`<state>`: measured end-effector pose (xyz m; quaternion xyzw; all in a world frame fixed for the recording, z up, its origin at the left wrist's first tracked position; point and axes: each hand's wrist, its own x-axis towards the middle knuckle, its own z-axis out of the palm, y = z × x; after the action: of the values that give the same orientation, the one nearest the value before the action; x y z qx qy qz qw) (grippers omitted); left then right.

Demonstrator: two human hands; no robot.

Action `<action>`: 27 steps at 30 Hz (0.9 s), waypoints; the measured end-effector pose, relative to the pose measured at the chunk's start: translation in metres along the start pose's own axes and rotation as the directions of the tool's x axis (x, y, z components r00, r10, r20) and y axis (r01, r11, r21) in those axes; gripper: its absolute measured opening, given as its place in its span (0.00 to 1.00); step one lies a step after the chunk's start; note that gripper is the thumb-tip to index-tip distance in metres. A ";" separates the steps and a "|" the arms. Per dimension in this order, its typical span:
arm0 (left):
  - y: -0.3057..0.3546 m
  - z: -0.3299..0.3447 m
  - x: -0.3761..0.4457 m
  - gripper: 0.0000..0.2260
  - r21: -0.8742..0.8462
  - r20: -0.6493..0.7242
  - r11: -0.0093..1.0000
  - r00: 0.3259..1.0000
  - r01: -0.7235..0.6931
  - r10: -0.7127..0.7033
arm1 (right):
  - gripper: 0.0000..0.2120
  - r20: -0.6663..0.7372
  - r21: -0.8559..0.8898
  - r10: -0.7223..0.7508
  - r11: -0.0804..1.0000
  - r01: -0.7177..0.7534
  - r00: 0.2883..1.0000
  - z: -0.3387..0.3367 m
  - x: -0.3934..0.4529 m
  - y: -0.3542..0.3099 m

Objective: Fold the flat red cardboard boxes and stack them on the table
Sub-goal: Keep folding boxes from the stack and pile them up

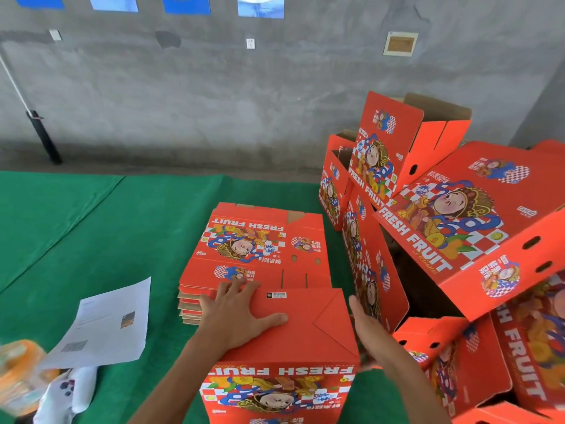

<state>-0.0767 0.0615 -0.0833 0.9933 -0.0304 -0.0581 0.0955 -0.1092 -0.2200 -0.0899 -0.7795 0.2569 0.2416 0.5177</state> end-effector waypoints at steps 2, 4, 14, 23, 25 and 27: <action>0.005 -0.004 0.000 0.57 0.019 0.023 1.000 1.000 0.009 -0.009 | 0.47 0.128 -0.008 0.172 0.985 -0.173 0.977 -0.006 0.001 0.012; 0.014 -0.005 -0.002 0.54 0.059 0.041 0.998 0.999 0.003 -0.005 | 0.56 0.179 -0.033 0.244 0.970 -0.242 0.953 -0.010 0.000 0.019; 0.012 -0.022 -0.026 0.23 -0.188 -0.147 0.974 0.977 0.126 -0.154 | 0.42 0.306 0.123 0.123 0.978 -0.167 0.944 -0.003 -0.014 0.033; -0.023 -0.135 -0.068 0.20 -0.403 -0.670 0.915 0.685 -0.012 -0.286 | 0.20 0.222 0.132 -0.390 0.920 0.368 0.894 -0.010 -0.076 -0.105; -0.027 -0.155 -0.063 0.20 -0.445 -0.733 0.890 0.610 -0.095 -0.302 | 0.21 0.162 0.145 -0.507 0.861 0.488 0.846 -0.012 -0.088 -0.143; -0.030 -0.164 -0.049 0.21 -0.523 -0.716 0.837 0.615 -0.159 -0.331 | 0.21 0.066 0.133 -0.629 0.775 0.618 0.775 -0.017 -0.094 -0.170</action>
<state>-0.1039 0.1249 0.0759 0.8480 0.0820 0.3699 0.3706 -0.0675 -0.1647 0.0928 -0.7786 -0.0318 0.0842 0.6210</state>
